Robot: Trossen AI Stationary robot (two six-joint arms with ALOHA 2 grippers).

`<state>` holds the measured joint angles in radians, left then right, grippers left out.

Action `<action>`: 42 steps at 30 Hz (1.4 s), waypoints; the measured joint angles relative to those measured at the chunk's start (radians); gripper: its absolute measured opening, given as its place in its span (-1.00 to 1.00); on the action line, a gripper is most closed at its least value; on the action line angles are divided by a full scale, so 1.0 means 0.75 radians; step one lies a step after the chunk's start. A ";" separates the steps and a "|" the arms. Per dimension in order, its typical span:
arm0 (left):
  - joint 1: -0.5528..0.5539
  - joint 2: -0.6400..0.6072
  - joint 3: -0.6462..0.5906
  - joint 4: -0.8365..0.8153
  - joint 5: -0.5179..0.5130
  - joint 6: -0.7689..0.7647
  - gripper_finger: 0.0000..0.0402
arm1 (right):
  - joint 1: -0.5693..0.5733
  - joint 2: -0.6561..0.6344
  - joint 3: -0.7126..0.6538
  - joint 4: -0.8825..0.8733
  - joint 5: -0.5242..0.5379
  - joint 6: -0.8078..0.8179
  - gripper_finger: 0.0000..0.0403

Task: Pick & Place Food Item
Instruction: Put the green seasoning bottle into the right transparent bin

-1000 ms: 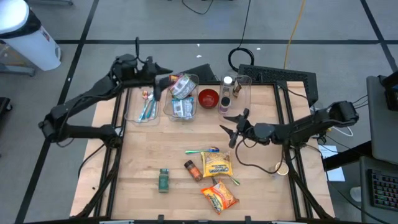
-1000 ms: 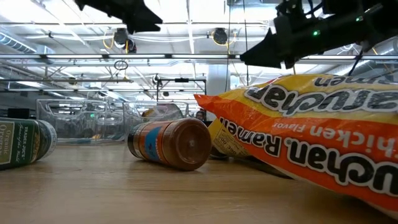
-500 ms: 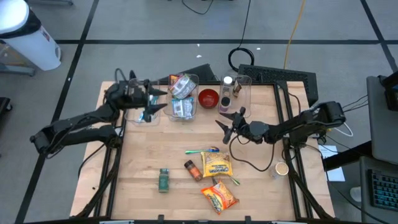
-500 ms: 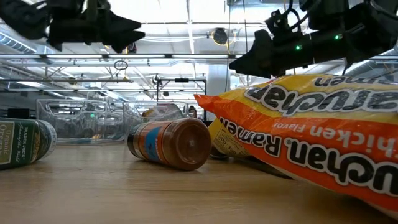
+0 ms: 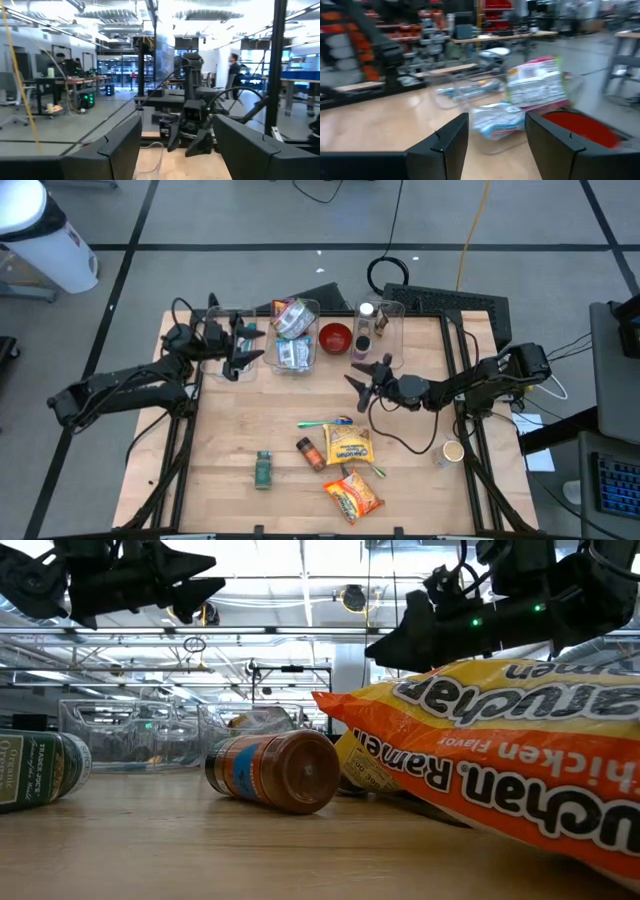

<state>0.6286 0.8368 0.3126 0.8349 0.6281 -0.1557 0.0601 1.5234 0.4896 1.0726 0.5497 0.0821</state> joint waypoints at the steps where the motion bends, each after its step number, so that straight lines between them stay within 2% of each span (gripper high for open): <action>1: -0.009 0.000 0.000 0.000 0.000 0.000 0.27 | 0.000 0.000 0.000 -0.006 -0.040 0.010 -0.08; 7: -0.079 0.001 0.000 -0.032 -0.001 0.022 0.27 | 0.000 0.000 0.000 -0.021 -0.295 0.016 -0.08; 10: -0.120 0.001 0.001 -0.032 -0.001 0.019 0.27 | 0.001 0.000 0.000 -0.038 -0.358 0.049 -0.08; 16: -0.223 0.001 0.001 -0.032 -0.014 -0.006 0.27 | 0.001 0.000 0.000 -0.158 -0.361 0.183 -0.08; 25: -0.379 0.001 0.001 -0.043 -0.188 0.020 0.27 | 0.001 0.000 0.000 -0.238 -0.362 0.292 -0.08; 34: -0.486 0.001 0.001 -0.094 -0.380 0.141 0.27 | 0.028 0.000 0.000 -0.245 -0.358 0.272 -0.08; 42: -0.505 0.001 0.002 -0.135 -0.433 0.167 0.27 | 0.027 0.000 0.000 -0.218 -0.354 0.189 -0.08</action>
<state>0.2501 0.8375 0.3138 0.7334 0.3035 -0.0303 0.0807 1.5234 0.4896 0.9091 0.2840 0.2238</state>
